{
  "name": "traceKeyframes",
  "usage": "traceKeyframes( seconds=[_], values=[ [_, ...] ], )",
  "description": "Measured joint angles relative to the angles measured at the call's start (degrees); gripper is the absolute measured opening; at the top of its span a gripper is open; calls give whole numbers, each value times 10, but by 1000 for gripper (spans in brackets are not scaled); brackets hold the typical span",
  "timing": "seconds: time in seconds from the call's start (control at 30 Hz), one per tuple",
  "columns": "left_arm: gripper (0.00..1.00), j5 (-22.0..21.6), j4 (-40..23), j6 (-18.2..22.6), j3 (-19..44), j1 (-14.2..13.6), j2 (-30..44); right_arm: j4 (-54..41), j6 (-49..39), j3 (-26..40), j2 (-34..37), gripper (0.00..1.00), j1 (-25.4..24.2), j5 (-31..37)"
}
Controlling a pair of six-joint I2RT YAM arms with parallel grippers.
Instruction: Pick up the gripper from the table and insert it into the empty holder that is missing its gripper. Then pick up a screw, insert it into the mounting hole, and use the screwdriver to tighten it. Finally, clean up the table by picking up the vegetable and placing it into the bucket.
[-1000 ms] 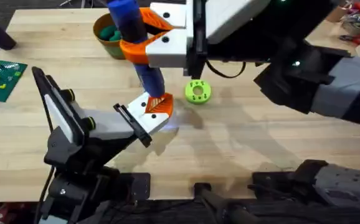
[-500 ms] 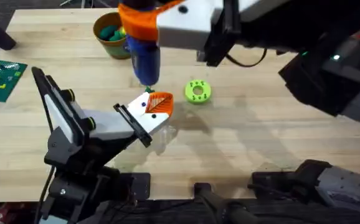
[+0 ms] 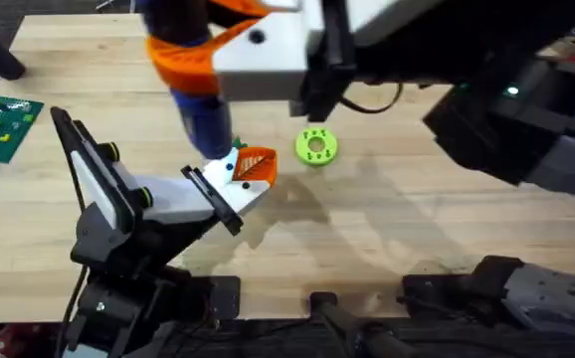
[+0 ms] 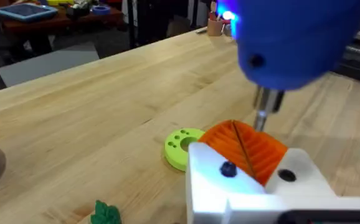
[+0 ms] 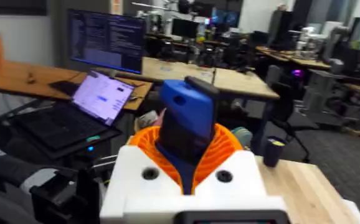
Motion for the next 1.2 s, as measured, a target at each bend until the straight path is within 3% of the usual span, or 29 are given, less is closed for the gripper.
traceKeyframes(
  seconds=[0.37, 1.2],
  values=[
    [7, 0, 0, 0, 0, 0, 0, -36, -2, 13, 21, 62, 10, -40],
    [7, 0, 0, 0, 0, 0, 0, -35, -47, 13, 30, 62, -8, -45]
  ],
)
